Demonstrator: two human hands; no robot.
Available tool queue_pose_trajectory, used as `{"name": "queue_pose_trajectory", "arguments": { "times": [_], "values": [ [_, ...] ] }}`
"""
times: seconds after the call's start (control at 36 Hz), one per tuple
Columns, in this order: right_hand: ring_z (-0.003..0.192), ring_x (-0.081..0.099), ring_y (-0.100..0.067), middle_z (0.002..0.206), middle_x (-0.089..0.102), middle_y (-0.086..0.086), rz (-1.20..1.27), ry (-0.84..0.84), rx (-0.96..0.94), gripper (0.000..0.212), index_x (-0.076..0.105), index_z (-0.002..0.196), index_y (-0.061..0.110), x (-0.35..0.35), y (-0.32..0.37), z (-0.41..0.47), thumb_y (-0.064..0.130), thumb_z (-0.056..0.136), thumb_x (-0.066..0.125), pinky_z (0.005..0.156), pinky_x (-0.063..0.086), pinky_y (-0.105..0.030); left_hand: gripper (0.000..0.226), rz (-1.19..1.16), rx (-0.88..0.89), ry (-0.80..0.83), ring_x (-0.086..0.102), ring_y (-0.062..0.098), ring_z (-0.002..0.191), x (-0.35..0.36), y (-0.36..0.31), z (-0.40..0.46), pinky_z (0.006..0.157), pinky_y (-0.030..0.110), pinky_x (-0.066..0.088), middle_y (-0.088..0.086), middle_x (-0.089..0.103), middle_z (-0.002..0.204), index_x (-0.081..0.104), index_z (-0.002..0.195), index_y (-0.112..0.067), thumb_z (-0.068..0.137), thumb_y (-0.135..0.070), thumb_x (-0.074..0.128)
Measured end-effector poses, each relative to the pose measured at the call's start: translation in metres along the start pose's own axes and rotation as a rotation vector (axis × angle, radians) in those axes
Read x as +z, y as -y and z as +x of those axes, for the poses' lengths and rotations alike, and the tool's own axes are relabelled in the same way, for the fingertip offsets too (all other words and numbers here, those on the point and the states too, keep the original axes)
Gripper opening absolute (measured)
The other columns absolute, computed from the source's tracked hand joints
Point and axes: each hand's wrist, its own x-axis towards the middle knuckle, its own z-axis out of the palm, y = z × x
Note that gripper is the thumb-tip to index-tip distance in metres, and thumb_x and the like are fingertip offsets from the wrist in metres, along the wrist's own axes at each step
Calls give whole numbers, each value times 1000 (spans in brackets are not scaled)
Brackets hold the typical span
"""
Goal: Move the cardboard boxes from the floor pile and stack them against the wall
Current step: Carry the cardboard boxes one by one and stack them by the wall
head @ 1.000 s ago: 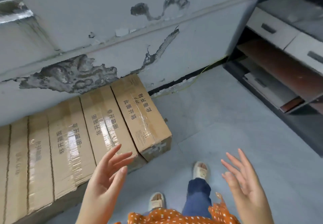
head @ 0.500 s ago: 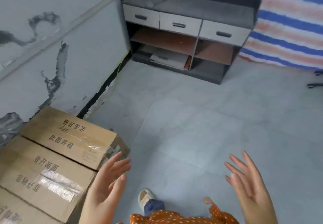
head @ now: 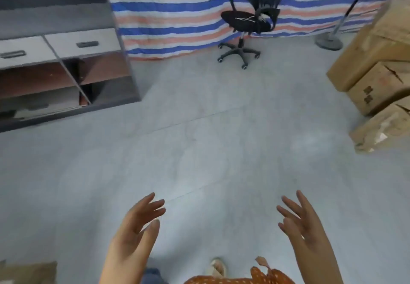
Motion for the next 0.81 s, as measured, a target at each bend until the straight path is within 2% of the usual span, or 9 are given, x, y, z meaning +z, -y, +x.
{"name": "queue_pose_trajectory", "arguments": {
  "times": [0.06,0.11,0.22,0.28,0.36,0.53,0.61,0.72,0.81],
  "values": [
    [108,63,-3,116,63,30,-12,-66,16,53,48,121,55,-30,-7,4,16,87,56,88,52,-24,36,17,22,81,69,14,97,28,-11,4,88,35,51,-4,73,104,68,108,-27,79,-6,65],
    [105,64,-1,116,63,28,-27,-133,36,68,52,115,64,-54,-12,5,1,89,53,87,52,-25,38,50,36,143,69,13,96,61,-19,12,87,32,52,-3,73,103,69,103,-36,75,-11,60],
    [102,64,1,114,64,27,-16,-255,101,80,52,102,74,-92,-28,6,-5,89,52,83,53,-21,43,87,28,281,70,13,93,117,-25,29,87,35,51,0,73,103,71,102,-29,86,10,59],
    [101,65,1,113,65,28,-4,-313,133,81,52,101,74,-106,-35,7,-6,88,53,80,53,-17,37,114,30,354,69,12,93,145,-33,37,86,32,52,-1,73,103,71,101,-33,80,-3,62],
    [100,65,2,112,64,30,2,-391,179,82,51,99,75,-125,-43,17,-6,88,54,79,53,-16,40,160,33,427,69,12,95,186,-43,51,86,31,52,-4,72,104,68,99,-41,72,-17,53],
    [99,65,2,110,65,31,20,-539,185,81,51,99,76,-162,-53,69,-4,88,54,77,53,-15,39,184,61,560,69,12,96,268,-55,96,87,34,51,-5,72,105,68,98,-43,72,-19,53],
    [99,65,3,112,64,30,37,-608,156,73,50,101,76,-180,-52,110,4,87,54,80,54,-18,37,187,82,618,68,12,97,315,-65,127,87,34,51,-5,72,105,69,98,-43,74,-18,55],
    [99,65,1,111,64,32,61,-682,127,71,50,100,76,-208,-43,173,6,87,53,80,53,-18,37,198,117,703,68,12,97,380,-83,178,89,35,49,-4,73,103,72,100,-31,88,1,61],
    [99,65,2,110,64,33,93,-752,101,46,50,100,76,-227,-33,222,37,78,59,79,52,-17,41,211,147,731,69,11,93,430,-97,213,89,35,49,-3,74,99,67,106,-17,89,15,49]
  ]
}}
